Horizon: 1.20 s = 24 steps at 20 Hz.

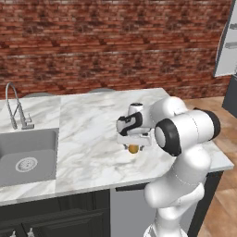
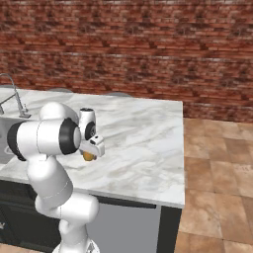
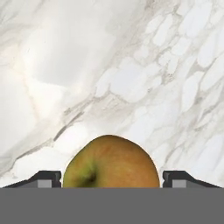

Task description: Place the apple in the correct fridge rack based on whether it is a fruit or vegetable. Finally, close the fridge door.

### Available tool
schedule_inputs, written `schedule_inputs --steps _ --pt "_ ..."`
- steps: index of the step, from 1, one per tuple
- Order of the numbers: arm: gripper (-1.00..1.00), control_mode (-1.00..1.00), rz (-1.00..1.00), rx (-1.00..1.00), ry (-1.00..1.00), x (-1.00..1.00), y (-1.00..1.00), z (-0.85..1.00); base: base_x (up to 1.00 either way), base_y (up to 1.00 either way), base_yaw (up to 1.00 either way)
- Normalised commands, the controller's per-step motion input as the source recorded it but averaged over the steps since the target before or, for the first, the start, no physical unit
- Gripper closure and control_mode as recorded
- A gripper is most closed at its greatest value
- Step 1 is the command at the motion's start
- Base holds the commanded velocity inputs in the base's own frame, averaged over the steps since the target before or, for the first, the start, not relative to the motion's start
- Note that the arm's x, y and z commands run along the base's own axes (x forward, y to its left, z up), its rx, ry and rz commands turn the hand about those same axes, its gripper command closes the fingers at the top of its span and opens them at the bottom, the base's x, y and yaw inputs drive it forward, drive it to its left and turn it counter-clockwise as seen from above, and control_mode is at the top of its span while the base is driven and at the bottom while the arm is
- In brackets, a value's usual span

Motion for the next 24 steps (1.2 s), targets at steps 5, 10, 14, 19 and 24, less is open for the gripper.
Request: schedule_inputs --steps 5,10,14,19,24 --pt "1.0 -1.0 0.0 0.0 0.02 0.0 0.0 0.0 0.0 0.0 0.0" --pt "1.0 -1.0 0.0 0.0 -0.04 -0.18 0.0 0.02 0.0 0.0 0.0" --pt "1.0 -1.0 0.0 0.0 -0.22 -0.59 0.0 0.33 0.0 0.0 0.0" --pt "1.0 -1.0 0.0 0.0 -0.16 -0.65 0.0 0.52 0.0 0.0 0.0" --pt "1.0 -1.0 0.0 0.0 -0.17 -0.56 0.0 0.74 0.0 0.0 0.0"
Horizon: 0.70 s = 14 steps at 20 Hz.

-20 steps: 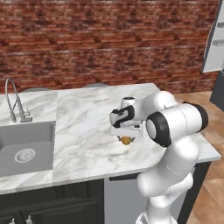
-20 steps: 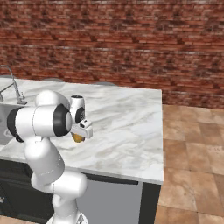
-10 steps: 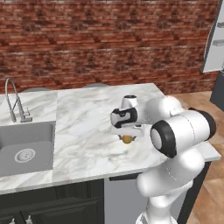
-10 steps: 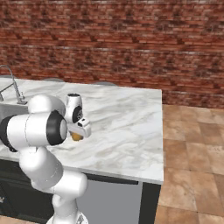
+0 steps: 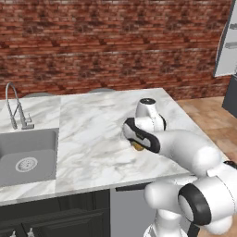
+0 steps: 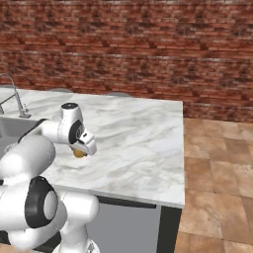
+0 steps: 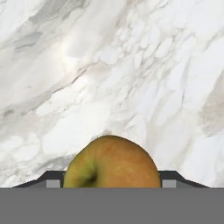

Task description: Place the apple in the correct fridge rack based on whether it is a fruit or vegetable. Finally, close the fridge door.

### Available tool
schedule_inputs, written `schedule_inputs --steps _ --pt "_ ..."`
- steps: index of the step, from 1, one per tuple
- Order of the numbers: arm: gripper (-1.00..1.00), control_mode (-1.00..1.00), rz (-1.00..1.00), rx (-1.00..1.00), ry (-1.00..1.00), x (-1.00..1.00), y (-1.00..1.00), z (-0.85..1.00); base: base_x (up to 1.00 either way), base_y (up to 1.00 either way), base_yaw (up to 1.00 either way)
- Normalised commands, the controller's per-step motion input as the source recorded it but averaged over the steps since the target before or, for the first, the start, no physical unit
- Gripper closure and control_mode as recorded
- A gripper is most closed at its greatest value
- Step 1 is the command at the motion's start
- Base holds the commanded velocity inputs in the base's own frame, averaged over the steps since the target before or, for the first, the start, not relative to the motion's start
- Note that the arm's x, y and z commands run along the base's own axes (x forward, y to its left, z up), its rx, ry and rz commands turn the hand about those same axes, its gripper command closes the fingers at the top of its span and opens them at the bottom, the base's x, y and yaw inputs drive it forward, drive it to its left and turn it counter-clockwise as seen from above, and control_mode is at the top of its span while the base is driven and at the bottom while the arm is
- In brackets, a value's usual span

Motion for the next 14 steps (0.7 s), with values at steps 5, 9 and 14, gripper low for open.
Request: schedule_inputs --steps 5,9,14 --pt "1.0 -1.0 -0.01 0.0 -0.17 -0.43 -0.06 0.87 0.0 0.0 0.0" --pt "1.0 -1.0 0.0 0.01 -0.19 -0.42 -0.22 0.77 0.0 0.0 0.0" --pt "1.0 -1.0 -0.01 0.02 0.0 -0.06 -0.13 0.1 0.0 0.0 0.0"
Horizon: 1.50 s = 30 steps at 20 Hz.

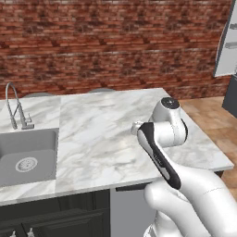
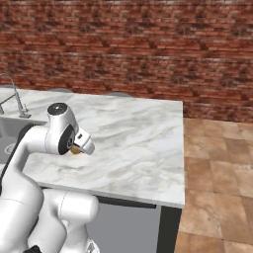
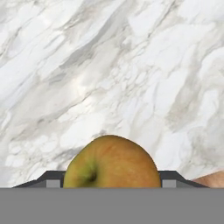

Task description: Place the apple in the correct fridge rack based on whether it is a fruit or vegetable. Finally, close the fridge door.

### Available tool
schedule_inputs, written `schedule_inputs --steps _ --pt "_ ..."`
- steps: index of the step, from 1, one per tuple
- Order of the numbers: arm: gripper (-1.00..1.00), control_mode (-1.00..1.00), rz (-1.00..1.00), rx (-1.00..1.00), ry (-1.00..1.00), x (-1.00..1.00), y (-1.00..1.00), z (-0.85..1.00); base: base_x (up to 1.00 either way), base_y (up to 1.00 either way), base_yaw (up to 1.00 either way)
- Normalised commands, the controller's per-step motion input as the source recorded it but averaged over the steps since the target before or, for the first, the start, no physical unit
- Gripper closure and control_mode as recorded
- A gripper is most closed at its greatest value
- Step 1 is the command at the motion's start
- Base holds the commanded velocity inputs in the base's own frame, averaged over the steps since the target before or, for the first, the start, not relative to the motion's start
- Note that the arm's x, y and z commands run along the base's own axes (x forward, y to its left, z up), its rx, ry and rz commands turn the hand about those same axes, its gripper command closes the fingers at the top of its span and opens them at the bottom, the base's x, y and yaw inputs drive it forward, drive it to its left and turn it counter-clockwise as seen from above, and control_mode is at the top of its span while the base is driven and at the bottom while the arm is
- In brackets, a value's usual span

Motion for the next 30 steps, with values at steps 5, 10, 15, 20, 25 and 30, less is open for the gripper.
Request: schedule_inputs --steps 5,10,15,20,25,30 --pt "1.0 -1.0 0.0 0.0 0.0 0.0 0.0 0.0 0.0 0.0 0.0" --pt "1.0 -1.0 0.0 0.0 0.0 0.0 0.0 0.0 0.0 0.0 0.0" --pt "1.0 -1.0 0.0 0.0 0.0 0.0 0.0 0.0 0.0 0.0 0.0" --pt "1.0 1.0 0.0 0.0 0.0 -0.03 -0.03 0.0 -0.2 -0.38 0.0" --pt "1.0 1.0 0.0 0.0 0.0 0.0 0.0 0.0 -0.62 -1.0 0.0" --pt "1.0 1.0 0.0 0.0 0.0 0.0 0.0 0.0 -0.46 -1.0 0.0"
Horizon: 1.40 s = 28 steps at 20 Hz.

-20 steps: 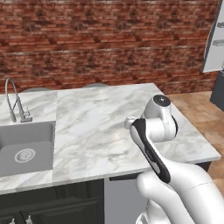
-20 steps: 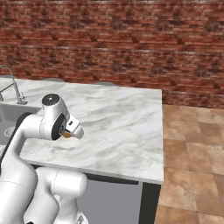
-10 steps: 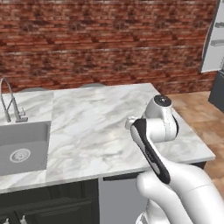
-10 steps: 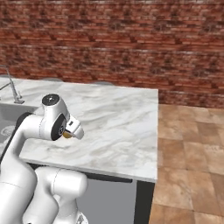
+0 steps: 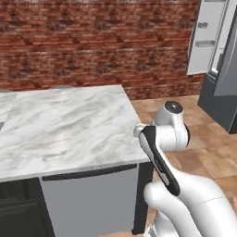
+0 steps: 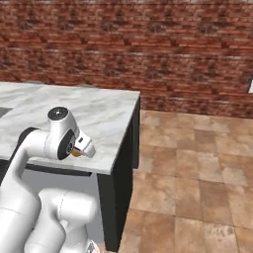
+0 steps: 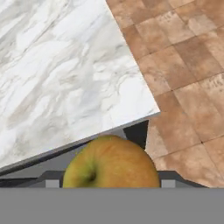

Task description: Place the apple in the correct fridge rack based on whether it is a fruit or vegetable. Finally, close the fridge door.

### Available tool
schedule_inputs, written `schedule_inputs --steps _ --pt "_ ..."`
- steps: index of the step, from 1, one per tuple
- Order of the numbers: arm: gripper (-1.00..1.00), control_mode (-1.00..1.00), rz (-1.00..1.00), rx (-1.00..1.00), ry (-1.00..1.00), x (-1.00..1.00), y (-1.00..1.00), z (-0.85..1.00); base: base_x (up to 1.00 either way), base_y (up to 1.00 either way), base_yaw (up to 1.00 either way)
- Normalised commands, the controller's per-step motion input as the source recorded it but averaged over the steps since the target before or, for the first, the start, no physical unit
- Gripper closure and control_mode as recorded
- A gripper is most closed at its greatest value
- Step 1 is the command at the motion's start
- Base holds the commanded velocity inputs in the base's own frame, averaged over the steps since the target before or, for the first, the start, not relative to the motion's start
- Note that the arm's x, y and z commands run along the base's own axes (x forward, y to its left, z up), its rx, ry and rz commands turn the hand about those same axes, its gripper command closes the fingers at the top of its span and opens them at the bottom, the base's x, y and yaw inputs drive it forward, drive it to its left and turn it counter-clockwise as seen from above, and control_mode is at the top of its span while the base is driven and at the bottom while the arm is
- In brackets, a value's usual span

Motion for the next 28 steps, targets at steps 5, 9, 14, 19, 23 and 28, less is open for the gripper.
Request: schedule_inputs --steps 5,9,14,19,23,28 --pt "1.0 1.0 0.0 0.0 0.0 0.0 0.0 0.0 -0.15 -1.0 0.0" --pt "1.0 1.0 0.0 0.0 0.0 0.0 0.0 0.0 0.17 -1.0 0.0" --pt "1.0 1.0 0.0 0.0 0.0 0.0 0.0 0.0 0.91 -1.0 0.04" --pt "1.0 1.0 0.0 0.0 0.0 0.0 0.0 0.0 1.0 -1.0 0.02" --pt "1.0 1.0 0.0 0.0 0.0 0.0 0.0 0.0 1.0 -0.85 0.0" --pt "1.0 1.0 0.0 0.0 0.0 0.0 0.0 0.0 1.0 -0.53 -0.01"
